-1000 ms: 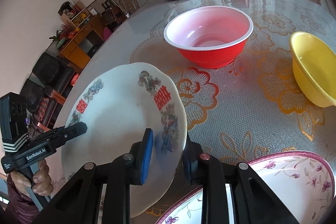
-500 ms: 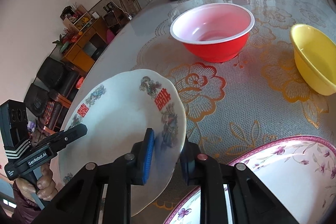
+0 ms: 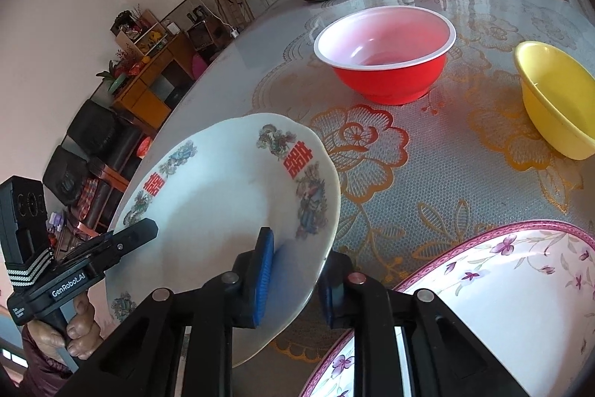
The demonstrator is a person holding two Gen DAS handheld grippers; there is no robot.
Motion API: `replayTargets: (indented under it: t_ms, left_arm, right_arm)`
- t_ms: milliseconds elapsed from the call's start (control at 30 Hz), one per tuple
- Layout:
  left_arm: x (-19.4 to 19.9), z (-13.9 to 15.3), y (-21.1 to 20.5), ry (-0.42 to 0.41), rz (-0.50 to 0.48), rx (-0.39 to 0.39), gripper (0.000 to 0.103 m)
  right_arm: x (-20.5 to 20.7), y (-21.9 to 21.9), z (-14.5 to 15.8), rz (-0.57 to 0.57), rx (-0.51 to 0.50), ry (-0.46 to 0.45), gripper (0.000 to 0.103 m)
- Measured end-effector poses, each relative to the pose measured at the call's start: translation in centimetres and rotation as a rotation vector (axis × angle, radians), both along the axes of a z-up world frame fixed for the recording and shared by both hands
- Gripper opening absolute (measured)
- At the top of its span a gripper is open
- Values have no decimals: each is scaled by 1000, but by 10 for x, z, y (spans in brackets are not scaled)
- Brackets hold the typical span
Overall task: Organize plates and bowls
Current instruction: 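Lift and carry the red-character plate toward the pink-rimmed plate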
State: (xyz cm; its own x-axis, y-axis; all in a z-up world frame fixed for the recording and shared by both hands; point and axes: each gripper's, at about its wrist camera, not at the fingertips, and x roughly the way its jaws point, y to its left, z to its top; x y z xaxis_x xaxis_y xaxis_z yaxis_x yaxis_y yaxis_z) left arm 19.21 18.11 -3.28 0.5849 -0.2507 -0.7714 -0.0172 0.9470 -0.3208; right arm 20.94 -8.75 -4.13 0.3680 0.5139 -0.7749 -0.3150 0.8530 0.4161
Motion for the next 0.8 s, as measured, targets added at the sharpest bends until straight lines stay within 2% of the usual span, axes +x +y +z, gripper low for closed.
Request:
replayTargets:
  t_ms: [100, 233, 367, 600, 800]
  left_arm:
    - [4, -1, 6, -8, 18, -19, 24]
    - [6, 2, 4, -15, 18, 5, 24]
    - [2, 7, 4, -36, 15, -3, 24]
    - [-6, 15, -5, -56, -22, -28, 23]
    - [-12, 16, -9, -75, -24, -37, 23]
  right_arm:
    - [-2, 3, 0, 4, -32, -18, 21]
    - [0, 4, 0, -2, -49, -24, 22]
    - [0, 0, 0, -9, -20, -6, 22]
    - [-7, -7, 9, -14, 32, -28, 22]
    - [-13, -7, 16, -17, 14, -62, 22]
